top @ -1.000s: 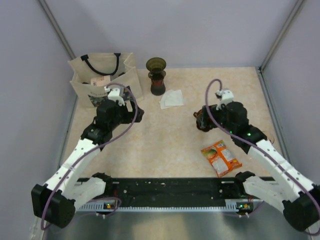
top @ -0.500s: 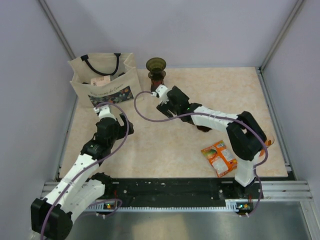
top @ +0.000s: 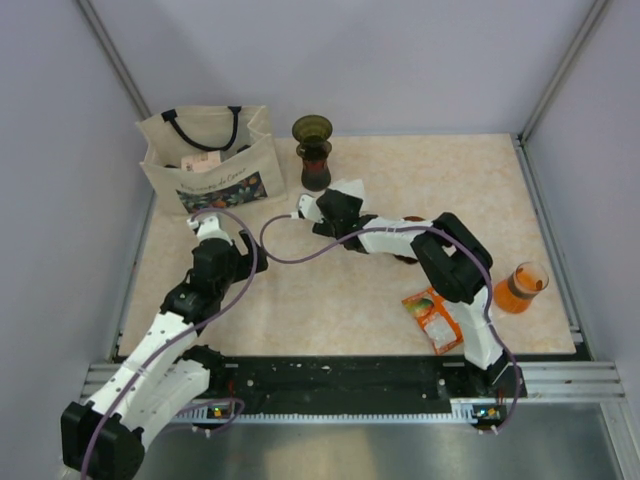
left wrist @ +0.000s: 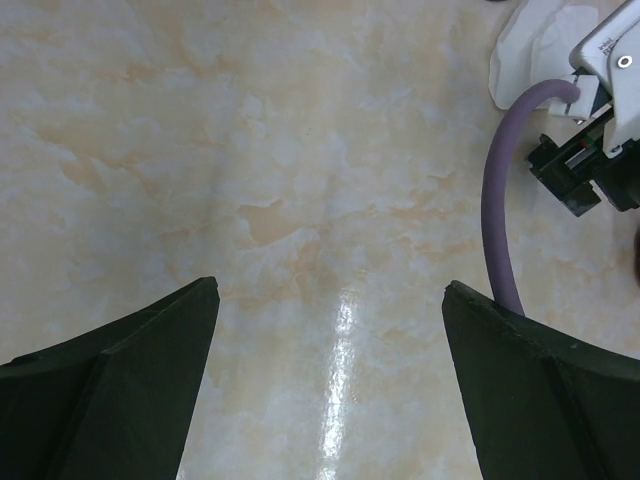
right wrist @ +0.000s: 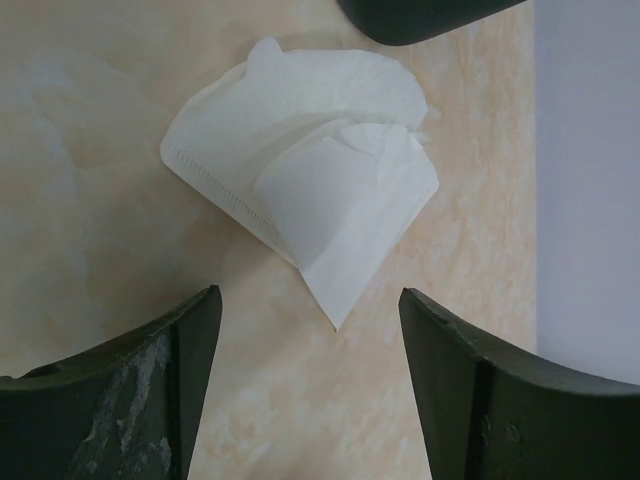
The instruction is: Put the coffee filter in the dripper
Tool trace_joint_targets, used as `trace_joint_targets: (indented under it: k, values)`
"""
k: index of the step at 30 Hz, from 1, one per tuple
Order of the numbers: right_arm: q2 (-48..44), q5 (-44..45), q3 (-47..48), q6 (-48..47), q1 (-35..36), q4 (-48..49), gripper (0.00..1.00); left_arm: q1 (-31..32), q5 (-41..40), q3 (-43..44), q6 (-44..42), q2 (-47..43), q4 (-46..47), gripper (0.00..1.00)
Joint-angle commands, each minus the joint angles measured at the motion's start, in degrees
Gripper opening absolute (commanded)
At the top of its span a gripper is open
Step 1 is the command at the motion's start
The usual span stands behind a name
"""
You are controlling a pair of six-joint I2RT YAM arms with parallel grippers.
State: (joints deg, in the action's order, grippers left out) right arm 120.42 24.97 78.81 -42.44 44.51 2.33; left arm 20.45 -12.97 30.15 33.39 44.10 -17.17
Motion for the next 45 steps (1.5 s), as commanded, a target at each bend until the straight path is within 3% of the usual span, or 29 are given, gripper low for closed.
trace_joint_targets:
  k: [1, 10, 26, 33, 39, 45]
  values:
    - [1.66, 3.24, 3.02, -3.44, 0.75, 5.4, 0.71, -0.14, -0.3, 0.44, 0.28, -0.94, 2.14, 0.99]
    - [4.56, 4.39, 5.65, -5.29, 0.66, 7.51, 0.56, -0.06, -0.12, 0.35, -0.07, -0.5, 2.31, 0.99]
    - [8.6, 3.42, 9.35, -5.9, 0.66, 5.59, 0.55, -0.06, 0.23, 0.52, -0.43, 0.46, 2.32, 0.99]
    - [7.99, -1.76, 9.97, -4.06, 0.66, -1.96, 0.57, -0.14, 0.4, 0.61, -0.6, 0.64, 2.23, 0.99]
    - [7.89, 1.39, 9.52, -4.58, 0.58, 1.62, 0.57, -0.06, 0.4, 0.7, -0.69, 1.43, 2.58, 0.99]
    - [10.1, 3.59, 12.07, -4.41, -0.13, 3.47, 0.51, -0.14, 0.4, 0.78, -0.69, 1.26, 2.23, 0.99]
